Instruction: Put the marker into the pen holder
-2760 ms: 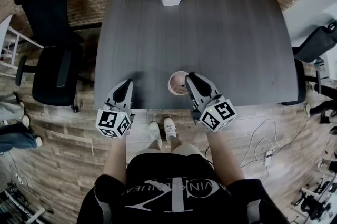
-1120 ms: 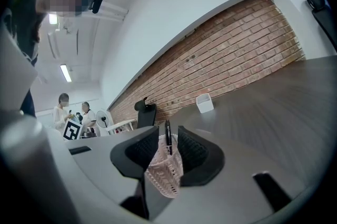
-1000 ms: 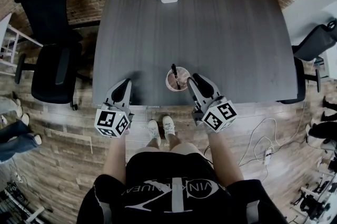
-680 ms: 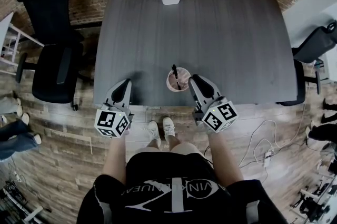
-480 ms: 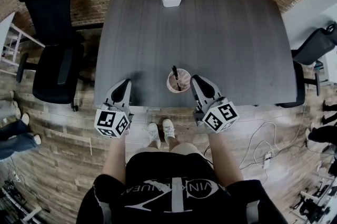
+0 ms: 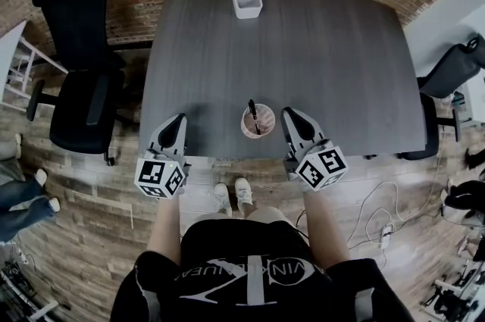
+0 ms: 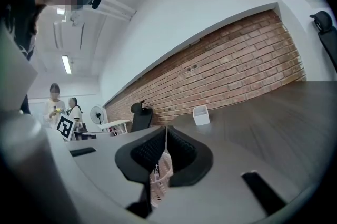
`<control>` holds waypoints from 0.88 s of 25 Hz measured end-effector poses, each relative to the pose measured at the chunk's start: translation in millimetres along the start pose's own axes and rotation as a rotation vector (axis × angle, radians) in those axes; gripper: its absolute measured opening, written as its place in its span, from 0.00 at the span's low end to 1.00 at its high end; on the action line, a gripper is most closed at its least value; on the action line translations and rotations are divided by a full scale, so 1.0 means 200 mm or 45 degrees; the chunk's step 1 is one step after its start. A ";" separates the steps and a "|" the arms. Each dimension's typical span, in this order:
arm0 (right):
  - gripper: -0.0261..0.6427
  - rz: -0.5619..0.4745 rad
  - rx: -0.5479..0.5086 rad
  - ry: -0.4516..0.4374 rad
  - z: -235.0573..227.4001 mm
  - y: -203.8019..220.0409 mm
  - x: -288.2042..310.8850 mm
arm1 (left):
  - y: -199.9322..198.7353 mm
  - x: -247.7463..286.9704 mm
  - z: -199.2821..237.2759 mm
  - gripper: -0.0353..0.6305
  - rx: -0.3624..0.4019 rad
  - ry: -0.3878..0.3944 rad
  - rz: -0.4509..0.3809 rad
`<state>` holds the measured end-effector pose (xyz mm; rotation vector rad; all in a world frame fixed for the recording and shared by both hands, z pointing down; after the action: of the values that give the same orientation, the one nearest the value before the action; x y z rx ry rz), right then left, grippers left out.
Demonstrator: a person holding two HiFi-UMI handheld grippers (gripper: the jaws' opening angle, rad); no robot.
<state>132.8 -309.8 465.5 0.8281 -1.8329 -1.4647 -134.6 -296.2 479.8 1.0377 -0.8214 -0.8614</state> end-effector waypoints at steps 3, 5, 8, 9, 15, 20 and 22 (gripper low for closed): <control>0.08 -0.012 -0.003 0.010 -0.01 -0.02 0.00 | -0.03 0.00 0.01 0.08 0.007 -0.007 -0.015; 0.08 -0.018 -0.008 0.016 -0.02 -0.05 0.00 | -0.06 -0.01 0.01 0.08 0.012 -0.010 -0.026; 0.08 -0.028 -0.015 0.020 -0.02 -0.08 0.01 | -0.10 -0.01 0.02 0.08 0.020 -0.018 -0.043; 0.08 -0.031 -0.018 0.019 -0.02 -0.09 0.01 | -0.11 -0.01 0.02 0.08 0.023 -0.022 -0.048; 0.08 -0.044 -0.040 0.014 -0.04 -0.14 0.02 | -0.16 -0.02 0.02 0.08 0.037 -0.043 -0.075; 0.08 -0.062 -0.048 0.016 -0.04 -0.18 0.02 | -0.22 -0.04 0.05 0.08 0.038 -0.062 -0.099; 0.08 -0.069 -0.051 0.015 -0.04 -0.20 0.03 | -0.24 -0.04 0.05 0.08 0.042 -0.065 -0.109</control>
<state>139.9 -326.1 428.6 0.8715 -1.7788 -1.5223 -157.2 -305.3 436.8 1.0899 -0.8411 -0.9527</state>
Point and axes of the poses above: the fingertips, and each gripper's own axes: x forward along the fingers, z to its left, y out of its underside, the point moved 1 cm from there along -x, backward along the fingers, and after that the axes turned 7 degrees about -x, right-handed, at the moved point
